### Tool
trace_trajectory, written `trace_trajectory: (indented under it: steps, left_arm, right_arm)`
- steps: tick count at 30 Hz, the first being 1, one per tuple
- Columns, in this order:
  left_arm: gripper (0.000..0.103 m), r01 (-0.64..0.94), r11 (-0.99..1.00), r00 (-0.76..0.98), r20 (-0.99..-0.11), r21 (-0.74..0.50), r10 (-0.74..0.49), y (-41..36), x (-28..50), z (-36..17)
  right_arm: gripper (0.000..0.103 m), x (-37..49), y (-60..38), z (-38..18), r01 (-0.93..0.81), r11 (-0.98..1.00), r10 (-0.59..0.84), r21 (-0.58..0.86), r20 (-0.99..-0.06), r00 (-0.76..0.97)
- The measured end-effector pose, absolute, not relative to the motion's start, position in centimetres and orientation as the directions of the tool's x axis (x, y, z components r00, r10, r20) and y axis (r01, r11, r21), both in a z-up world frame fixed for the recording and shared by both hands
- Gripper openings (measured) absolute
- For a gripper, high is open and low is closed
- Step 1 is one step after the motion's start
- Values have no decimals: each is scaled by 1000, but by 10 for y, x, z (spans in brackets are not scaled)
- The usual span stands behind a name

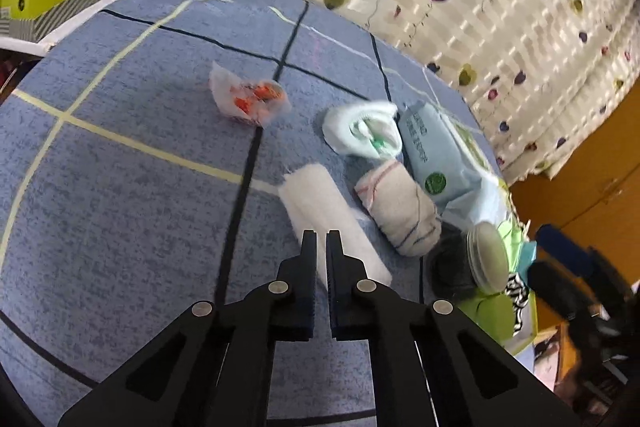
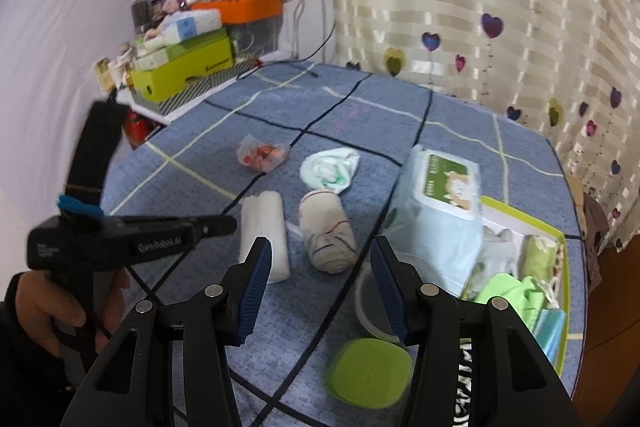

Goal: Organize soft objects
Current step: 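Grasp the folded white cloth with the right gripper, then grasp the clear plastic bag of orange candy with the left gripper while the right gripper holds the white cloth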

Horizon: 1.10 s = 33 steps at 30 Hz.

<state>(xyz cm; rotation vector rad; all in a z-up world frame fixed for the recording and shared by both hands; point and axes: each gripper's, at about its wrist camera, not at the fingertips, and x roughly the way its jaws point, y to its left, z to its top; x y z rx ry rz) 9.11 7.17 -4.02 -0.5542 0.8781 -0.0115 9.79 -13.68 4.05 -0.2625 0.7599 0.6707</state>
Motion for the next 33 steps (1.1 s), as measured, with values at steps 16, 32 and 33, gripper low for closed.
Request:
trace_trajectory:
  steps: [16, 32, 33]
  left_arm:
    - [5, -245, 839, 733, -660, -485, -167, 126, 70, -24]
    - [19, -206, 855, 726, -660, -476, -193, 139, 76, -18]
    - [23, -203, 856, 724, -661, -475, -195, 139, 77, -17]
  right_arm:
    - [51, 123, -40, -23, -736, 677, 364, -25, -858, 363]
    - [24, 136, -26, -45, -732, 681, 324, -21, -888, 327]
    - [24, 135, -29, -41, -729, 684, 336, -14, -881, 332]
